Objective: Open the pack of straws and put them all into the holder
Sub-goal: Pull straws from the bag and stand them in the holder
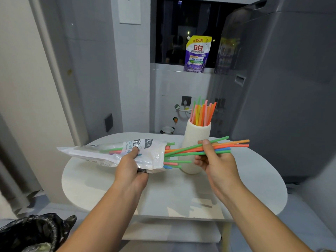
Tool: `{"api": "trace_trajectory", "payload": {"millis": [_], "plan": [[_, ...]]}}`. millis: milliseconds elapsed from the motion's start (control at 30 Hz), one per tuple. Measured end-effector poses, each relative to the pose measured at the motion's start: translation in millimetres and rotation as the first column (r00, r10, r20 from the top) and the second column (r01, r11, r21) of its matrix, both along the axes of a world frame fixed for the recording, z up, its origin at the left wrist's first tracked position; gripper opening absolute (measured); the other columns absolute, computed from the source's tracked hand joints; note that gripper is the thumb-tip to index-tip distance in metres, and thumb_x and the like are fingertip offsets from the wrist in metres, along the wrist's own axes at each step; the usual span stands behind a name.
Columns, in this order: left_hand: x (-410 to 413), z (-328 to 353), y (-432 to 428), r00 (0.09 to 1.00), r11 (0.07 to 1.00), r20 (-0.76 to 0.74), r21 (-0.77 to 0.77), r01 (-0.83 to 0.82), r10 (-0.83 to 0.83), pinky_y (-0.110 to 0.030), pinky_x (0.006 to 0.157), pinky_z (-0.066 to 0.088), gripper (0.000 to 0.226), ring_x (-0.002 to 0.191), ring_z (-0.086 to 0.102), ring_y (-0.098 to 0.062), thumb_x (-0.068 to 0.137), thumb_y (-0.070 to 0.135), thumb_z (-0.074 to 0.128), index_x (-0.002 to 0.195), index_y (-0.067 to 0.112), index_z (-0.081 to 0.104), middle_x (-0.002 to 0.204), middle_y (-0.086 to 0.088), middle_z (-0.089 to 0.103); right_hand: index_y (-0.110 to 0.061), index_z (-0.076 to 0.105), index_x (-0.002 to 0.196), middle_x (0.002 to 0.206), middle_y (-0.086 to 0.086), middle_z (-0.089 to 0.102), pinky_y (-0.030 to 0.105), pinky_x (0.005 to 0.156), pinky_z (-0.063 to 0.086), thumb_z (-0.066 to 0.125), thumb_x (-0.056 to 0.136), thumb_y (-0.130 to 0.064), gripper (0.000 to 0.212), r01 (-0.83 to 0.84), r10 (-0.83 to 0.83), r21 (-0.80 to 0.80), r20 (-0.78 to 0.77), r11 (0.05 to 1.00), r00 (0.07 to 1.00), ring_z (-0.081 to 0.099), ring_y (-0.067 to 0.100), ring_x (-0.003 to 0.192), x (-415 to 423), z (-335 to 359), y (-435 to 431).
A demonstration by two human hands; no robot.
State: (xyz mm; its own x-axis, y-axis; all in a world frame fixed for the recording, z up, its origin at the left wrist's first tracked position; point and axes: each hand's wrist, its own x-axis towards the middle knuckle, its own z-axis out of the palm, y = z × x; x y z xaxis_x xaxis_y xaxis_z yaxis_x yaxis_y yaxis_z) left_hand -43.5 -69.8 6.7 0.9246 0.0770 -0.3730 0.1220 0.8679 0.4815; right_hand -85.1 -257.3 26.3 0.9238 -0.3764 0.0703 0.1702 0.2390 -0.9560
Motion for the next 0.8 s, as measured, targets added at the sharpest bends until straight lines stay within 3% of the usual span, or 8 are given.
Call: {"api": "trace_trajectory", "payload": {"millis": [67,167,233,367,467,533,800], "plan": [[-0.6,1.9,1.1,1.000,1.000,-0.023,-0.003,0.002,-0.002,-0.057,0.095,0.056,0.034,0.112,0.071,-0.028,0.103,0.007,0.054,0.136,0.007,0.059,0.126,-0.010,0.072,-0.002,0.071,0.094,0.079,0.011,0.075,0.032,0.065,0.058,0.063,0.095,-0.027,0.026,0.020,-0.018,-0.101,0.016,0.995,1.000,0.071,0.021,0.066,0.7,6.8,-5.5],[1.1,2.7,5.4,0.998,1.000,-0.055,-0.011,-0.005,0.004,-0.038,0.056,0.064,0.025,0.092,0.072,-0.021,0.103,0.007,0.053,0.127,0.009,0.061,0.111,-0.007,0.073,-0.002,0.071,0.091,0.080,0.009,0.076,0.032,0.063,0.061,0.062,0.096,-0.025,0.026,0.036,-0.029,-0.156,0.044,0.987,0.999,0.073,0.024,0.068,0.2,23.7,-16.9],[3.4,2.6,9.1,0.998,1.000,-0.064,-0.022,-0.014,0.012,-0.038,0.051,0.063,0.026,0.091,0.072,-0.021,0.103,0.006,0.054,0.127,0.010,0.062,0.112,-0.006,0.073,-0.001,0.071,0.090,0.076,0.008,0.076,0.029,0.061,0.061,0.061,0.096,-0.023,0.025,0.023,-0.013,-0.169,0.062,0.985,0.998,0.073,0.023,0.066,-1.3,38.5,-28.0],[8.7,-2.9,13.2,0.998,1.000,-0.054,-0.010,-0.028,0.027,-0.038,0.056,0.064,0.022,0.091,0.072,-0.021,0.104,0.006,0.053,0.123,0.011,0.061,0.109,-0.006,0.073,0.000,0.071,0.088,0.073,0.008,0.076,0.025,0.061,0.060,0.062,0.096,-0.022,0.025,0.030,-0.006,-0.273,0.091,0.962,0.996,0.074,0.024,0.069,-4.5,73.4,-51.3],[14.2,-11.1,15.8,0.999,1.000,-0.039,0.010,-0.021,0.022,-0.054,0.093,0.058,0.027,0.113,0.070,-0.035,0.103,0.009,0.053,0.130,0.007,0.060,0.121,-0.012,0.073,-0.001,0.070,0.087,0.073,0.007,0.076,0.027,0.061,0.061,0.064,0.095,-0.022,0.024,0.072,-0.025,-0.351,0.137,0.934,0.990,0.075,0.025,0.071,-4.9,101.9,-63.9],[17.0,-16.7,15.5,0.999,0.999,-0.042,0.026,-0.022,0.023,-0.060,0.105,0.049,0.032,0.123,0.064,-0.041,0.103,0.010,0.054,0.134,0.006,0.058,0.130,-0.014,0.070,-0.001,0.070,0.087,0.076,0.009,0.076,0.031,0.064,0.062,0.064,0.095,-0.022,0.023,0.106,-0.035,-0.409,0.177,0.906,0.984,0.076,0.025,0.074,-2.9,120.3,-70.7],[18.1,-24.3,11.9,0.999,0.999,-0.041,0.050,0.011,-0.008,-0.073,0.105,0.041,0.037,0.126,0.061,-0.047,0.103,0.013,0.054,0.139,0.007,0.055,0.134,-0.020,0.067,-0.004,0.068,0.090,0.090,0.013,0.074,0.032,0.070,0.063,0.067,0.093,-0.027,0.023,0.160,-0.051,-0.575,0.201,0.802,0.978,0.077,0.023,0.075,10.6,175.8,-85.4]]}}
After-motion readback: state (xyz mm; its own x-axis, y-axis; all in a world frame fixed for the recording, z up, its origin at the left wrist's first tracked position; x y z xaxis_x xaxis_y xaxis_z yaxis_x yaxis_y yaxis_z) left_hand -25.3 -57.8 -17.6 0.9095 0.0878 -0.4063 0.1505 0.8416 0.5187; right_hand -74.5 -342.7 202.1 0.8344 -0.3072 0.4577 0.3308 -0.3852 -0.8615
